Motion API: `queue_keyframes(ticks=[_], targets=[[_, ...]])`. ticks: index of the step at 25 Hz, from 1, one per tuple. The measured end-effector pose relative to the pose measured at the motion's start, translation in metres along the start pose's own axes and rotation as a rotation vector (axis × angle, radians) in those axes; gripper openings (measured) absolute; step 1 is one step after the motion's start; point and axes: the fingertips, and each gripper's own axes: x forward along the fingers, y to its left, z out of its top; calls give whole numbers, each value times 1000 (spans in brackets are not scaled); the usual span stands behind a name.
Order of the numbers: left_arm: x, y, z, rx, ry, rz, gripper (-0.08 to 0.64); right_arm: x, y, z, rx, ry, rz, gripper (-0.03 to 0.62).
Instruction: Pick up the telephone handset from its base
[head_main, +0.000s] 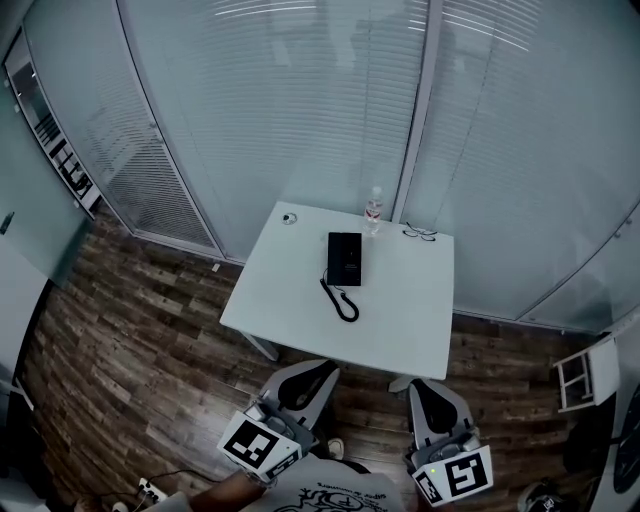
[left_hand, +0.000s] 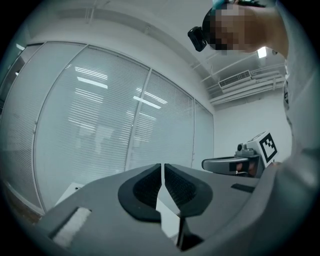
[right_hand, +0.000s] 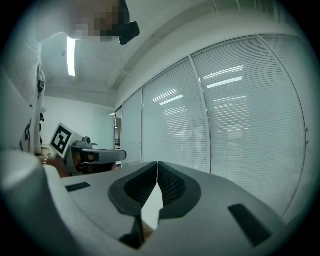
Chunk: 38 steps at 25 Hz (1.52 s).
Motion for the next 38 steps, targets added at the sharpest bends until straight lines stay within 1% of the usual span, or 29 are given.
queue_keyframes(ticks=[6,10,17,23,26,29,35,38], targets=[[31,23,-1,-10,1,-4,20,29,-22,0,1,2,-2,6],[52,48,-1,-11,-7,-5,19,57,-36,-2,-2,3,-5,6],[104,105,-3,-24,12,-17,20,129,-69,-4,5,12,-6,6],[139,163,16,-32,22,-30,20,197,-85,16,-1,24,-8,6],[169,199,8,-38,31,-28,18,239,-106,7,1,31,-10,6],[191,228,9,-42,42,-34,20,273,-118,10,-1,35,-9,6],[219,270,9,-56,59,-39,20,322,-132,14,-4,48,-11,6],[230,287,0,-66,72,-47,20,341,-136,8,-4,55,-11,6]])
